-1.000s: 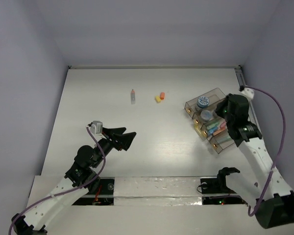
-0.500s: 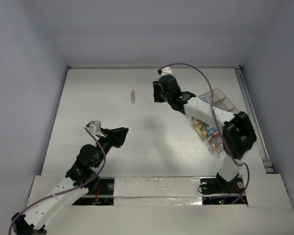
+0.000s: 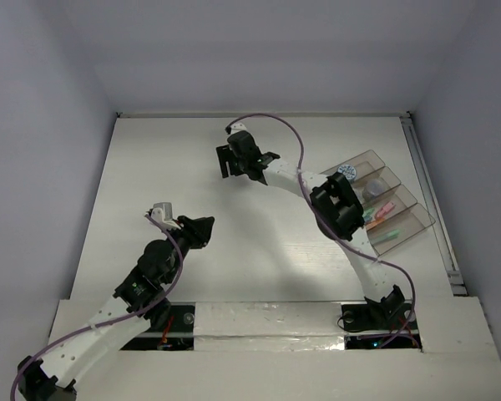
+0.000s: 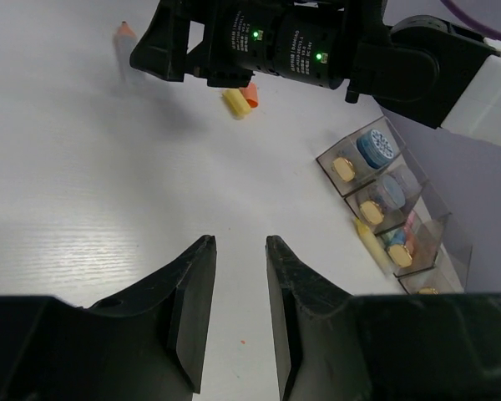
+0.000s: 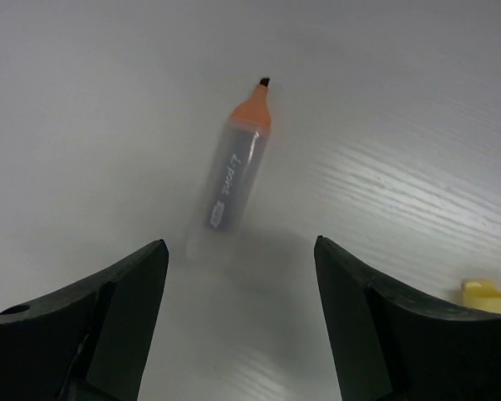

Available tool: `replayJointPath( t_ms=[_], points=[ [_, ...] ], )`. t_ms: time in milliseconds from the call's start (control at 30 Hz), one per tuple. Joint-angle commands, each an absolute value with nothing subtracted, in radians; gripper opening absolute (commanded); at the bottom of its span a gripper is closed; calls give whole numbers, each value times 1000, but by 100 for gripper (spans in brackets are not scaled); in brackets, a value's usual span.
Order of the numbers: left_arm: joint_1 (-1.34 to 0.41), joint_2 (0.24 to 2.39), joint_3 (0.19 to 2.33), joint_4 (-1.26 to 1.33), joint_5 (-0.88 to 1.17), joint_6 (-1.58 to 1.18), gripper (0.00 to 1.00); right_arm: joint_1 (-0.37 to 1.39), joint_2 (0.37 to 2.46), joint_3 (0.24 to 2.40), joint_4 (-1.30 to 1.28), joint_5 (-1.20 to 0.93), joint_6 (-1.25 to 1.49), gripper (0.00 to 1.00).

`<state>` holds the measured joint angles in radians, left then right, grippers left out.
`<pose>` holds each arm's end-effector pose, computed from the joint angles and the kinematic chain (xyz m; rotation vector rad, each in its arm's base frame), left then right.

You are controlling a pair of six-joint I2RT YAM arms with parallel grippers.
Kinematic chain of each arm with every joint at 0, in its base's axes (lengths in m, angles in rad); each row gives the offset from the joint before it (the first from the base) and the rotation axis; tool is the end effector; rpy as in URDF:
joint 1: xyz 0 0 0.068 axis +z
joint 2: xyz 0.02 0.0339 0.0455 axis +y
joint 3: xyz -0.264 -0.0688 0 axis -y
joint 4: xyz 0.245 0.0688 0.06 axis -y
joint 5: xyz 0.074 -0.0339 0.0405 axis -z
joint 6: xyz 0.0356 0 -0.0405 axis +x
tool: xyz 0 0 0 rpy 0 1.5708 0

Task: Sort the stationery into containers
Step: Pick up the pen from the center of the board.

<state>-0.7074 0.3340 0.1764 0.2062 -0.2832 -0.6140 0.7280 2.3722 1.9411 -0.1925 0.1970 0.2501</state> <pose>0.1053 -0.0769 0.2261 -0.1610 1.5757 -0.8328 0.4120 0.3579 0.1857 -0.4120 2.1618 0.3374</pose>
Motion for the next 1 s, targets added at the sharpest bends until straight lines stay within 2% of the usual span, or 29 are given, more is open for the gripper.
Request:
replayJointPath(
  t_ms=[0,167,233,333,367,500,567,733,967],
  points=[
    [-713,337,232,184,-360,-612,28,747,2440,2083,-219,176,235,77],
    [-713,345,244,173,-376,-597,28,756,2574,2252,-337,212,239,77],
    [-713,353,235,184,-362,-600,29,756,2620,2299,-373,224,245,73],
    [-713,357,230,181,-357,-604,30,756,2634,2280,-385,253,258,52],
    [-713,359,227,181,-356,-606,30,756,2626,2255,-374,256,262,37],
    [-713,365,232,186,-345,-606,32,765,2533,2050,-231,284,290,8],
    [-713,379,238,192,-333,-606,31,765,2446,1895,-160,287,301,0],
    [-713,454,242,264,-301,-626,32,765,2202,1516,217,268,347,0],
    [-704,641,268,425,-235,-678,44,775,1901,1071,622,184,449,0]
  ],
)
